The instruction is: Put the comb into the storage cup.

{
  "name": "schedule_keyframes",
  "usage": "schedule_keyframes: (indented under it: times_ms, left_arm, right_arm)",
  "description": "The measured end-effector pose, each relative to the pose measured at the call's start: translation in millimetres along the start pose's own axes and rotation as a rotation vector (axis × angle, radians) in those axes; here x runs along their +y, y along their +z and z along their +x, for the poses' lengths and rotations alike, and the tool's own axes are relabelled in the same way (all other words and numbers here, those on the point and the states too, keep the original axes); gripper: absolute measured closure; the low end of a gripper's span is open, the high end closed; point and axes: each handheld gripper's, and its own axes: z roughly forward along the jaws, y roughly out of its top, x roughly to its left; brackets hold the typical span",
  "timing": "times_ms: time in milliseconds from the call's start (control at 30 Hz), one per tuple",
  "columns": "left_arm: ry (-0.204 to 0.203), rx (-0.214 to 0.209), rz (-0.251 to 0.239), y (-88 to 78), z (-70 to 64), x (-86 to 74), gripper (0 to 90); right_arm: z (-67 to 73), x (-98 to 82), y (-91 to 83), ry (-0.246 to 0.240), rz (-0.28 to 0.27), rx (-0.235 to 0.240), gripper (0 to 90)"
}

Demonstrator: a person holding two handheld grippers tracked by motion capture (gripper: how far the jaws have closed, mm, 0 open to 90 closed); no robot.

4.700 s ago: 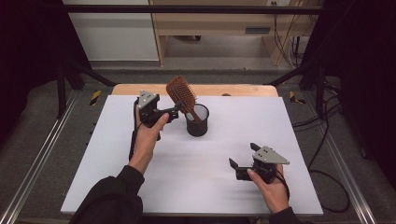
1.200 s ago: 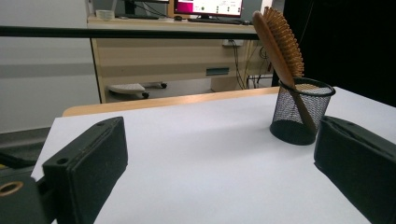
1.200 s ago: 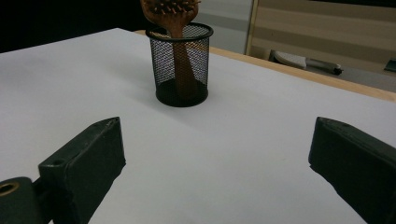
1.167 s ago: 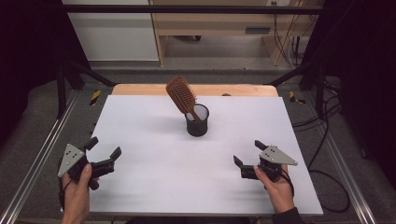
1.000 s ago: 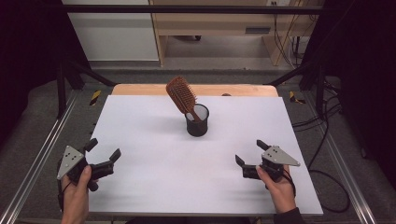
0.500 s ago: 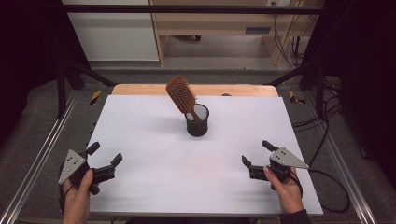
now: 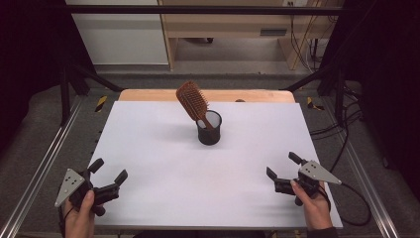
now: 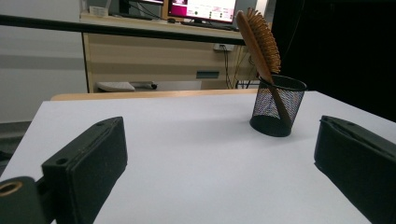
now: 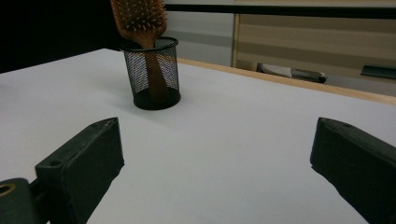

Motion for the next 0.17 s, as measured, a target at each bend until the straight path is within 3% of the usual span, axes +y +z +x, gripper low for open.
schedule_keyframes:
  times_ms: [167]
  left_arm:
    - [-0.015,0.019,-0.006,8.7,2.9,1.6,3.0]
  right_arm:
    - [1.2,-0.4,6.3,0.000,0.001,0.003,2.8]
